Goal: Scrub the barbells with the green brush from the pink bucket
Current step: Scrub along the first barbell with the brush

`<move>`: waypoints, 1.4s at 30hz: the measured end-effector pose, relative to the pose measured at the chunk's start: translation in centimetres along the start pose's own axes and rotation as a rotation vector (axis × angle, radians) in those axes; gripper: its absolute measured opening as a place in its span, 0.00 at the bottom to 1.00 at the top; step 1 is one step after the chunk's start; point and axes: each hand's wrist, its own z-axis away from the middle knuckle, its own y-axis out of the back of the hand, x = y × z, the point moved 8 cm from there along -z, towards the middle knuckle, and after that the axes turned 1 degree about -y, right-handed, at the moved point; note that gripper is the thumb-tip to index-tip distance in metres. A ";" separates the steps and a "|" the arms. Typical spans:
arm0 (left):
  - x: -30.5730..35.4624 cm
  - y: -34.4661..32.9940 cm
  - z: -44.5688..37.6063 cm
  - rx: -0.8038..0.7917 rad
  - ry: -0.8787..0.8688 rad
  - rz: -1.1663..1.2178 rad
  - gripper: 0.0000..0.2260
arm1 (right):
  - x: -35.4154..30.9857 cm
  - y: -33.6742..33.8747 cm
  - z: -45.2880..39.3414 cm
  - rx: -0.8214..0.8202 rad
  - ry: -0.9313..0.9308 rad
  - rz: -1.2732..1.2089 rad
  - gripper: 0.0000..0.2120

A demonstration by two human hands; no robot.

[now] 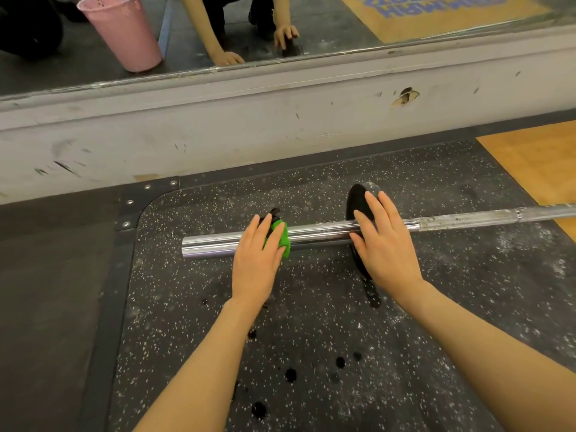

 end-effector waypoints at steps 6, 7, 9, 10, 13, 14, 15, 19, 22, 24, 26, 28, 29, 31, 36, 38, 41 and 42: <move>2.8 -0.9 -0.7 0.026 0.007 0.026 0.20 | -0.2 0.0 0.3 -0.011 0.002 0.025 0.19; 3.9 -1.5 -1.0 0.005 -0.036 0.028 0.21 | -0.2 0.0 0.3 -0.015 0.004 0.032 0.19; 6.0 -2.5 -1.5 -0.039 -0.098 0.036 0.21 | -0.2 0.0 0.4 -0.034 -0.001 0.035 0.21; 6.6 -2.8 -1.8 -0.056 -0.107 0.046 0.21 | -0.2 -0.1 0.5 -0.052 -0.002 0.035 0.22; 6.8 -2.9 -2.5 -0.093 -0.125 0.039 0.22 | 0.1 0.4 0.5 -0.088 0.003 0.007 0.24; 6.6 -2.8 -2.6 -0.105 -0.156 0.014 0.22 | 0.4 0.7 0.1 -0.098 0.001 -0.001 0.24; 6.5 -2.7 -2.8 -0.116 -0.190 -0.016 0.23 | 0.9 1.0 -0.6 -0.111 -0.004 -0.009 0.25; 5.8 -2.9 -3.2 -0.166 -0.251 -0.131 0.24 | 2.5 1.0 -3.0 -0.165 -0.032 -0.113 0.29; 6.1 -3.2 -3.3 -0.178 -0.257 -0.142 0.25 | 2.5 -0.1 -2.8 -0.171 -0.061 -0.235 0.32; 6.8 -3.5 -3.5 -0.175 -0.261 -0.130 0.25 | 2.6 -0.4 -2.4 -0.153 -0.079 -0.290 0.32; 7.7 -3.9 -3.8 -0.176 -0.267 -0.112 0.26 | 2.7 -0.4 -2.4 -0.145 -0.077 -0.315 0.32; 8.8 -4.4 -4.0 -0.182 -0.256 -0.095 0.25 | 2.7 -0.5 -2.3 -0.154 -0.066 -0.317 0.32; 9.3 -4.7 -4.2 -0.186 -0.244 -0.086 0.25 | 2.6 -0.5 -2.2 -0.156 -0.061 -0.314 0.31; 10.5 -5.3 -4.3 -0.192 -0.212 -0.064 0.24 | 2.6 -0.4 -2.0 -0.153 -0.058 -0.312 0.29; 11.6 -5.2 -3.8 -0.118 -0.154 -0.042 0.19 | 2.4 -0.1 -1.1 -0.129 -0.045 -0.300 0.28; 10.8 -4.4 -3.2 -0.095 -0.134 -0.070 0.20 | 2.2 0.0 -0.6 -0.124 -0.038 -0.297 0.29; 7.2 -2.6 -1.5 -0.071 -0.070 -0.122 0.21 | 2.1 0.2 0.3 -0.097 -0.027 -0.307 0.29; 5.5 -1.9 -0.7 -0.058 -0.049 -0.139 0.21 | 2.0 0.3 0.6 -0.088 -0.023 -0.308 0.29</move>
